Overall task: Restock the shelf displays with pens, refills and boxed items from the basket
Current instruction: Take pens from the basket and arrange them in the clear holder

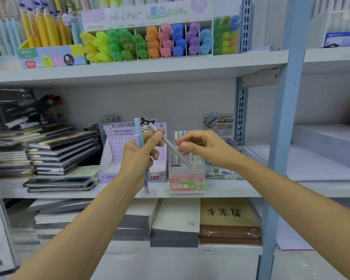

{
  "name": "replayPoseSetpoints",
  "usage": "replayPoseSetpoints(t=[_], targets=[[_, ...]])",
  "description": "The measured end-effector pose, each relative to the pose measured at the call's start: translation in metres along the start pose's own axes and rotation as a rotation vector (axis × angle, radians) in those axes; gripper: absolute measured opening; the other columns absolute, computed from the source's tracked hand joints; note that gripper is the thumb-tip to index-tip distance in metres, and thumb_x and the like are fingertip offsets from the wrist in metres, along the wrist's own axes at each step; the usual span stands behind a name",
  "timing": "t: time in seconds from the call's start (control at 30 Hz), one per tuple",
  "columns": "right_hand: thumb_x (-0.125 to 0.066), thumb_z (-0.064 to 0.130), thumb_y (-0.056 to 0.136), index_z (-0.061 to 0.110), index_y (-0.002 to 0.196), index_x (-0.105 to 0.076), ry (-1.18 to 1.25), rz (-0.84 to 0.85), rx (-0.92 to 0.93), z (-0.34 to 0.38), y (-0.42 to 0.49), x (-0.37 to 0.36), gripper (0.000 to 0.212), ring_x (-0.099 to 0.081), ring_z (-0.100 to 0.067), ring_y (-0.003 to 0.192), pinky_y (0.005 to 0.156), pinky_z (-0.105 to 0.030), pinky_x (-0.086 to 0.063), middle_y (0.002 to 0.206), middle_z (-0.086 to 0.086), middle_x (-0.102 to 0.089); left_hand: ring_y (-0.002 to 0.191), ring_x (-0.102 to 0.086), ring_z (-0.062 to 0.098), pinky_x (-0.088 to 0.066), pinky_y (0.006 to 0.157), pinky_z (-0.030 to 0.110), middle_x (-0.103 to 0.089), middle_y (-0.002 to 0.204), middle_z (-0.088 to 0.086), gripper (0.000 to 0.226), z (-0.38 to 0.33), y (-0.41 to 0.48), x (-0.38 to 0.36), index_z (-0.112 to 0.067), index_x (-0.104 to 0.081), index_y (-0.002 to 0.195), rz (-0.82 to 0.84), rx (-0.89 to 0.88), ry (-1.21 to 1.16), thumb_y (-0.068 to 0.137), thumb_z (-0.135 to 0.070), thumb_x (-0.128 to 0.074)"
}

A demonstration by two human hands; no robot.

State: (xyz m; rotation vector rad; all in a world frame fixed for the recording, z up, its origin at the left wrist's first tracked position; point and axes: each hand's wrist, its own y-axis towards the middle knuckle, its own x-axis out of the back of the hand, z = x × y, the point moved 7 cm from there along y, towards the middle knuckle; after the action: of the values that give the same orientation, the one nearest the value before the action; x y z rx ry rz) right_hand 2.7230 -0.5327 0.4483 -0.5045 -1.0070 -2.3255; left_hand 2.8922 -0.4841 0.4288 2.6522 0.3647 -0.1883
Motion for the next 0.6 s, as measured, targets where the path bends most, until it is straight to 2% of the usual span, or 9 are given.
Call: replayPoseSetpoints(t=[0.07,0.13,0.23,0.33,0.4,0.47,0.53,0.6], targets=[[-0.058,0.028,0.096,0.022,0.112,-0.068,0.005,-0.134,0.010,0.009,0.003,0.009,0.021,-0.067,-0.010,0.087,0.077,-0.021,-0.054,0.100,0.004,-0.072,0.044,-0.043,0.007,-0.028,0.038,0.014,-0.064,0.065,-0.008,0.017,-0.003,-0.002,-0.004,-0.011,-0.071,0.090,0.019,-0.028,0.111,0.087,-0.027,-0.071],[-0.056,0.034,0.096,0.028,0.117,-0.068,0.004,-0.203,0.023,0.018,0.008,0.014,0.024,-0.064,-0.003,0.090,0.075,-0.016,-0.049,0.103,0.011,-0.070,0.041,-0.041,0.006,-0.030,0.039,0.013,-0.062,0.059,-0.008,0.017,-0.003,-0.003,-0.010,-0.008,-0.069,0.090,0.052,-0.044,0.168,0.087,-0.025,-0.071],[-0.060,0.032,0.094,0.029,0.113,-0.070,-0.050,-0.153,0.022,0.027,0.016,0.008,0.022,-0.059,0.000,0.094,0.084,-0.018,-0.048,0.106,0.008,-0.063,0.038,-0.039,0.003,-0.031,0.039,0.011,-0.052,0.048,-0.006,0.019,-0.004,-0.005,-0.021,-0.007,-0.069,0.097,0.133,-0.064,0.217,0.087,-0.024,-0.070],[-0.063,0.023,0.093,0.027,0.102,-0.072,-0.033,-0.108,0.066,0.035,0.020,0.002,0.014,-0.059,-0.008,0.091,0.083,-0.019,-0.050,0.102,-0.001,-0.061,0.040,-0.037,0.003,-0.031,0.040,0.011,-0.044,0.046,-0.010,0.010,-0.006,-0.005,-0.026,-0.015,-0.069,0.092,0.190,-0.097,0.256,0.089,-0.024,-0.068],[-0.060,0.018,0.095,0.020,0.100,-0.071,0.006,-0.179,0.096,0.038,0.020,0.011,0.013,-0.058,-0.008,0.081,0.075,-0.017,-0.048,0.093,0.002,-0.064,0.041,-0.028,0.005,-0.026,0.038,0.014,-0.035,0.049,-0.012,0.013,-0.004,-0.001,-0.027,-0.019,-0.065,0.091,0.214,-0.035,0.241,0.091,-0.032,-0.064],[-0.056,0.015,0.097,0.013,0.102,-0.068,0.081,-0.308,0.101,0.038,0.020,0.027,0.013,-0.055,-0.010,0.071,0.067,-0.020,-0.046,0.083,0.005,-0.064,0.043,-0.020,0.008,-0.021,0.037,0.018,-0.030,0.052,-0.011,0.026,0.005,0.003,-0.025,-0.021,-0.059,0.096,0.228,0.126,0.191,0.084,-0.043,-0.052],[-0.053,0.013,0.098,0.008,0.103,-0.065,0.128,-0.443,0.096,0.034,0.018,0.044,0.013,-0.056,-0.009,0.065,0.061,-0.021,-0.047,0.078,0.002,-0.063,0.044,-0.021,0.009,-0.023,0.038,0.020,-0.032,0.055,-0.008,0.035,0.014,0.005,-0.023,-0.018,-0.058,0.101,0.237,0.209,0.124,0.083,-0.041,-0.039],[-0.052,0.014,0.099,0.005,0.104,-0.062,0.116,-0.526,0.078,0.026,0.016,0.055,0.014,-0.058,-0.010,0.065,0.059,-0.022,-0.047,0.078,-0.002,-0.063,0.046,-0.027,0.009,-0.028,0.041,0.020,-0.038,0.058,-0.006,0.033,0.020,0.004,-0.021,-0.014,-0.058,0.099,0.246,0.205,0.106,0.094,-0.030,-0.030]])
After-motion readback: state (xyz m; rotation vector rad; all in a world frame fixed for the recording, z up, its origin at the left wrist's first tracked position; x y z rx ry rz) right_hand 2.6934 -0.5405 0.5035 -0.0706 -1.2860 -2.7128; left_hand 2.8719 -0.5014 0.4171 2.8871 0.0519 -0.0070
